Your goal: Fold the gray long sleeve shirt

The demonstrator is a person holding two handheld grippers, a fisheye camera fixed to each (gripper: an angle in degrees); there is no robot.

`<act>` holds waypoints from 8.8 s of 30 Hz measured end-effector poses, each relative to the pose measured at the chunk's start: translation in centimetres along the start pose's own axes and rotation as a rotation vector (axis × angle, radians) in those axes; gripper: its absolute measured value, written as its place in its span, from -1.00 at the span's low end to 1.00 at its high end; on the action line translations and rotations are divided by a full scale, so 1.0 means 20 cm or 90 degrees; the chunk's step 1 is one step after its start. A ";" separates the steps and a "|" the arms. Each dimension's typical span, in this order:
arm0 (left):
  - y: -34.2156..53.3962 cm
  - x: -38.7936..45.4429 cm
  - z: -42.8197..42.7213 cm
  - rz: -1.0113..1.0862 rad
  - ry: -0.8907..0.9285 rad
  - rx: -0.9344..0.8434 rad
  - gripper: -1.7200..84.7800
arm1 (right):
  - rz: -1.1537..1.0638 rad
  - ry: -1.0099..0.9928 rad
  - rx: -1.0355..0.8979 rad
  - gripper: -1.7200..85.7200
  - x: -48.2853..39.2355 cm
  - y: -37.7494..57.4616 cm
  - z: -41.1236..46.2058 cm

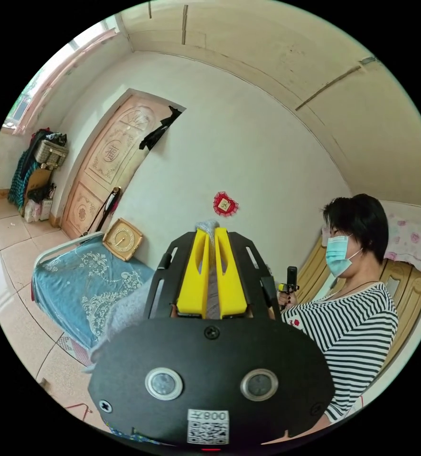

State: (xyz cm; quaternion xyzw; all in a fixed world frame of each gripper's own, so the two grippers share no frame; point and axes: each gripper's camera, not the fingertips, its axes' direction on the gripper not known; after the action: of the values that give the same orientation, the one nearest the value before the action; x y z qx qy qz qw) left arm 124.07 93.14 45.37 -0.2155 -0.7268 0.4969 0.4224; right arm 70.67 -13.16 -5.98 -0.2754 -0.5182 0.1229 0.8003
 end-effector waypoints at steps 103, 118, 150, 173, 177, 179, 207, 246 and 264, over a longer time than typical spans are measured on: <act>1.45 -3.79 6.27 -0.370 -0.242 -0.931 -0.94 | 0.922 0.126 -0.349 -0.93 3.72 -1.22 7.24; 1.11 -3.75 6.60 -0.365 -0.317 -0.864 -0.80 | 0.983 0.162 -0.264 -0.91 3.78 -1.23 7.07; -0.09 -3.77 8.93 0.077 -0.159 -0.733 -0.94 | 0.454 0.464 -0.174 -0.94 5.52 -2.84 6.28; -0.19 -4.07 9.16 -0.006 -0.213 -0.787 -0.80 | 0.549 0.476 -0.383 -0.89 6.12 -2.68 6.14; -0.25 -4.07 9.17 0.017 -0.221 -0.783 -0.81 | 0.539 0.543 -0.448 -0.90 6.07 -2.74 6.06; -0.27 -4.08 9.15 0.014 -0.203 -0.773 -0.81 | 0.569 0.565 -0.409 -0.90 6.04 -2.73 5.96; -0.30 -4.13 9.04 0.027 -0.170 -0.717 -0.92 | 0.500 0.521 -0.242 -0.92 5.95 -3.21 6.07; 0.45 -3.55 7.74 -0.150 -0.214 -0.811 -0.89 | 0.721 0.410 -0.241 -0.86 4.03 -2.16 6.76; 0.44 -2.92 7.66 -0.179 -0.304 -0.748 -0.91 | 0.784 0.410 -0.102 -0.94 3.30 -1.54 6.88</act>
State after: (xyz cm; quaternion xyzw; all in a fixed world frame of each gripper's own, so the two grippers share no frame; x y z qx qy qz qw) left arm 28.37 -28.85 -8.89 -0.1971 -0.9727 -0.0092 0.1220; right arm -26.94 36.64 104.52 -0.5996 -0.0123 0.4278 0.6762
